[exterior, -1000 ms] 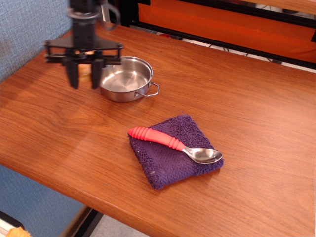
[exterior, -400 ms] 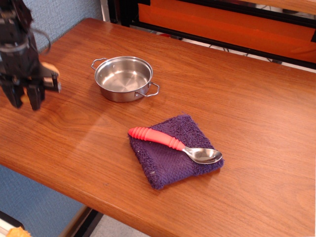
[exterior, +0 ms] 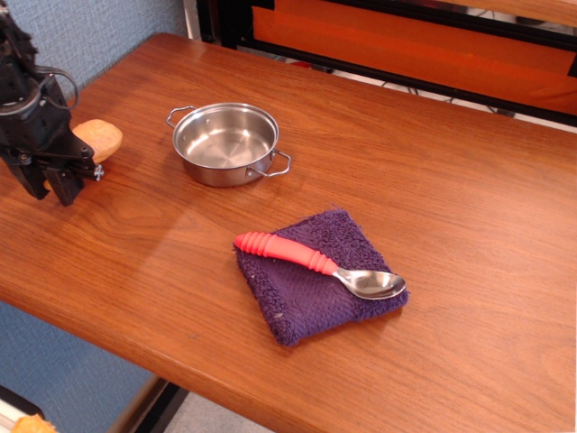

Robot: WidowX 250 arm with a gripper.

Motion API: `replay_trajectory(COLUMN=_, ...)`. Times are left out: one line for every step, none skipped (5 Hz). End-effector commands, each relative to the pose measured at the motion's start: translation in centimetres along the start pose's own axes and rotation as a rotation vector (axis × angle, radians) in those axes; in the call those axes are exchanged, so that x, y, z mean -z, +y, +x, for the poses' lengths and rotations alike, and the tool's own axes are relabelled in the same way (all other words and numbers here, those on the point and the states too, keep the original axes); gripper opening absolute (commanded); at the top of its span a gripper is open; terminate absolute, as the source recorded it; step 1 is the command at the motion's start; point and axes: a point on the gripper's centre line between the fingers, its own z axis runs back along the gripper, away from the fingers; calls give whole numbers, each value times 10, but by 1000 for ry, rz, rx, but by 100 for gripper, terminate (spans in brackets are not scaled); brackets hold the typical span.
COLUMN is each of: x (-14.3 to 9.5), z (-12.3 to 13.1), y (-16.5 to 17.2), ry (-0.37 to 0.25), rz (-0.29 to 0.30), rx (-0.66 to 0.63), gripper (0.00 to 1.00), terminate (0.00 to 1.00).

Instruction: Pick up chicken leg inside of pot and place to the left.

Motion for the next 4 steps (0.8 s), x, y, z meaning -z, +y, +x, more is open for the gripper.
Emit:
replay_trajectory(x=8, z=10, y=16, ry=21, rz=15, rx=42, gripper=100, terminate=0)
replay_trajectory(x=2, z=11, y=15, ry=32, rz=-6, rx=54, gripper=100, terminate=0)
replay_trajectory(x=-7, z=12, y=12, ry=37, rz=8, rx=38, gripper=100, terminate=0)
replay_trajectory(x=-28, z=19, y=7, ry=29, rz=36, rx=22, gripper=100, terminate=0)
